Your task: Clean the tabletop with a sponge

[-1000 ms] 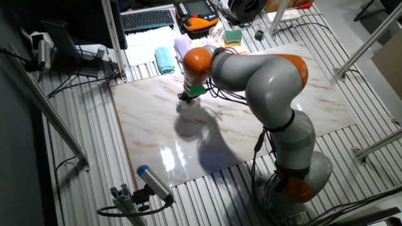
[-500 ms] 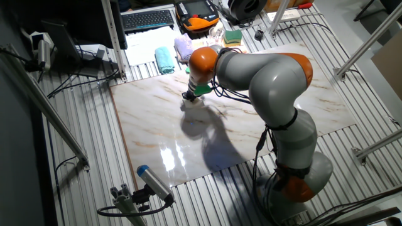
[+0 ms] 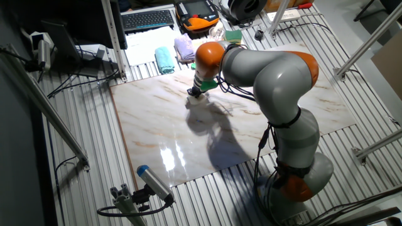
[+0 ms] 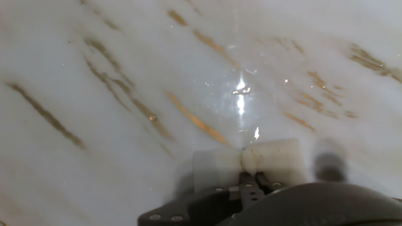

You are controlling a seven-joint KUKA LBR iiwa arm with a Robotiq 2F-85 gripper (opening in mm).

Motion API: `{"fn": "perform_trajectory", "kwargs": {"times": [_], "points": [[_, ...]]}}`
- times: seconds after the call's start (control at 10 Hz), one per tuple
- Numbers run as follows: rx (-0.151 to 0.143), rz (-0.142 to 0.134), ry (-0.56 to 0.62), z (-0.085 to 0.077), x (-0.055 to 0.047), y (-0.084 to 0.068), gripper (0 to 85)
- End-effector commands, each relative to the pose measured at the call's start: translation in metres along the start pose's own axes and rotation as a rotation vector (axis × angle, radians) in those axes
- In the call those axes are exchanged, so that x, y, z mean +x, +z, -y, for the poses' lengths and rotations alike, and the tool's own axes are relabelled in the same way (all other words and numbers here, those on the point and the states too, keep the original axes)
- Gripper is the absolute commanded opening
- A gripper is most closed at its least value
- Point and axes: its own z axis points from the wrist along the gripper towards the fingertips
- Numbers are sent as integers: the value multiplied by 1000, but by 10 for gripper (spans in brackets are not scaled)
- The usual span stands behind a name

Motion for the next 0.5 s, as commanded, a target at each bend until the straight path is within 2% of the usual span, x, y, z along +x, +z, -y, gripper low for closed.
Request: {"fn": "perform_trajectory", "kwargs": {"times": [0.0, 0.4], "points": [[3, 3, -2, 1, 0, 1, 0], [-1, 12, -7, 9, 3, 10, 0]]}}
